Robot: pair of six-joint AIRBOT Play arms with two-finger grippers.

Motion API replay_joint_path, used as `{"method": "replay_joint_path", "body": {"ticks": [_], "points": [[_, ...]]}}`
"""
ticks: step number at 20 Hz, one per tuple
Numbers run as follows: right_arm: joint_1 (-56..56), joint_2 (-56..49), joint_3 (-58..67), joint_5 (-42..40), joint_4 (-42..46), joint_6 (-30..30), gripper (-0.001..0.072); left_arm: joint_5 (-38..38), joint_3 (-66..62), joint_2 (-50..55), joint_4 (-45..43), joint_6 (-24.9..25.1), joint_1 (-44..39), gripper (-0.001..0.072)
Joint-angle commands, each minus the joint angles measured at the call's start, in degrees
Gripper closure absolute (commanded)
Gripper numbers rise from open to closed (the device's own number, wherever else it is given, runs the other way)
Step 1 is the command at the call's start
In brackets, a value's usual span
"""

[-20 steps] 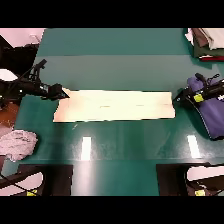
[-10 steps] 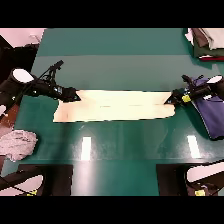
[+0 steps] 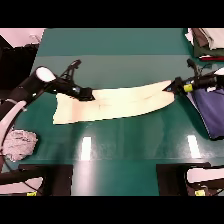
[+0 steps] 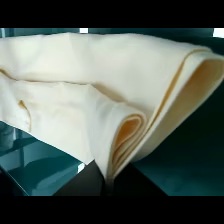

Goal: Fold the shirts.

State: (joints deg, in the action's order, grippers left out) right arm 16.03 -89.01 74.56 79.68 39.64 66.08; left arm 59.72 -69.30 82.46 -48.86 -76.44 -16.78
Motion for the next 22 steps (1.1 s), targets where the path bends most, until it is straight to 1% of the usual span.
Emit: {"method": "replay_joint_path", "body": {"ticks": [1,5,6,9,11,16,18,20,22], "points": [[-2.69,4.68,6.71,3.26,-1.11,4.44,0.0696,-1.46,-7.8,9.27,-0.02,-0.57,-5.49,0.0684],[-9.16,6.23,16.72,5.01,-1.07,8.98,0.0696,-1.64,-17.51,21.73,-0.02,-2.25,-10.14,0.0684],[-10.91,6.01,18.88,5.03,-1.01,9.77,0.0697,-1.73,-19.45,24.17,-0.02,-3.56,-10.8,0.0684],[-16.46,3.85,25.81,6.6,-0.9,11.47,0.0696,-3.5,-22.62,27.43,-0.28,-6.14,-11.04,0.0683],[-20.13,1.68,29.97,7.34,-0.74,12.09,0.0696,-4.24,-22.95,27.45,-0.09,-6.1,-11.04,0.0683],[-26.6,-2.62,36.76,7.72,-0.48,12.5,0.0696,-1.22,-22.99,27.1,-3.61,-6.12,-11.02,0.0684],[-28.72,-4.07,38.69,7.26,-0.5,12.59,0.0696,1.22,-23.67,25.77,-7.93,-6.12,-11.04,0.0684],[-30.69,-5.14,39.63,5.66,-0.52,12.61,0.0696,3.63,-23.67,22.38,-15.17,-6.12,-10.67,0.0684],[-32.94,-6.62,41.07,4.57,-0.52,12.59,0.0696,8.04,-23.67,17.9,-21.35,-5.95,-8.41,0.0684]]}}
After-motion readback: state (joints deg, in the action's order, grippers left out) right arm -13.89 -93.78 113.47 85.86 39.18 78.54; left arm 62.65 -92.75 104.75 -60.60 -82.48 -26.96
